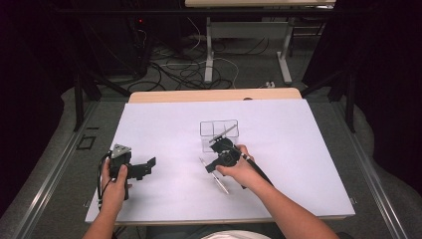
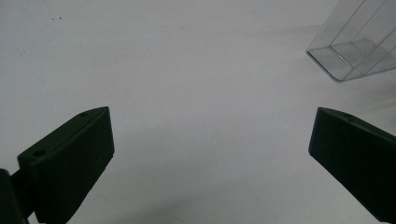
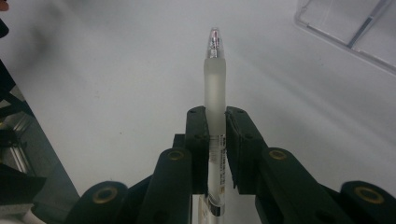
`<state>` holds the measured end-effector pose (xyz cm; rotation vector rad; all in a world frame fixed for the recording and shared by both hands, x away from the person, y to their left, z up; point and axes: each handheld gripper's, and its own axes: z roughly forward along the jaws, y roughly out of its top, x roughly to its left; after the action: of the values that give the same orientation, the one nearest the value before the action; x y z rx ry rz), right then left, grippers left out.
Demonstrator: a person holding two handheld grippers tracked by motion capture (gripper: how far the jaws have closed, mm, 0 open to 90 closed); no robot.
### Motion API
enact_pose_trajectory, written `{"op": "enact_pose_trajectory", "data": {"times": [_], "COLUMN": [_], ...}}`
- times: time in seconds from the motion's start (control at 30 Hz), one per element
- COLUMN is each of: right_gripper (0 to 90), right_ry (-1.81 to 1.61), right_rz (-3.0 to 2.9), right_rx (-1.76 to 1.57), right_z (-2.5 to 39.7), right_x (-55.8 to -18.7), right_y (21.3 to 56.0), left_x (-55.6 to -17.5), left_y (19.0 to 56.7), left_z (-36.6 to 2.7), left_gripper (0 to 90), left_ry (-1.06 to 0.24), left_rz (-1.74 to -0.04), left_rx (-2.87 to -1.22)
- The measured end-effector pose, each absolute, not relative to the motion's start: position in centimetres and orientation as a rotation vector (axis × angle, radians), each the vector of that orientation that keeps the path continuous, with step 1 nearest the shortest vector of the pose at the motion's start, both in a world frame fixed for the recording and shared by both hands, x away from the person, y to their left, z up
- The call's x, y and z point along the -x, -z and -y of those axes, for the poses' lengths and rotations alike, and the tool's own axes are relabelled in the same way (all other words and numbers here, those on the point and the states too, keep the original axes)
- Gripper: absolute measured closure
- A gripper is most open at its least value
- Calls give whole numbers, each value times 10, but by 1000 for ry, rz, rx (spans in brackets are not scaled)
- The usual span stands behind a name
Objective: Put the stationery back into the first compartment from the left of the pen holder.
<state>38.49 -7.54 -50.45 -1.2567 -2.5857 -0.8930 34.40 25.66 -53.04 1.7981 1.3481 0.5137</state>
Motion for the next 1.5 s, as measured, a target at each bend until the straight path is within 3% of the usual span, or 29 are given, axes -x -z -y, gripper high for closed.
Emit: {"op": "enact_pose_trajectory", "data": {"times": [1.5], "right_gripper": [796], "right_ry": [1488], "right_rz": [2744], "right_rx": [1263], "right_z": [75], "right_x": [-406], "right_y": [416], "left_x": [-343], "left_y": [532], "left_z": [-257], "left_gripper": [2], "left_ry": [-513], "left_rz": [-1346], "left_rx": [-1810]}}
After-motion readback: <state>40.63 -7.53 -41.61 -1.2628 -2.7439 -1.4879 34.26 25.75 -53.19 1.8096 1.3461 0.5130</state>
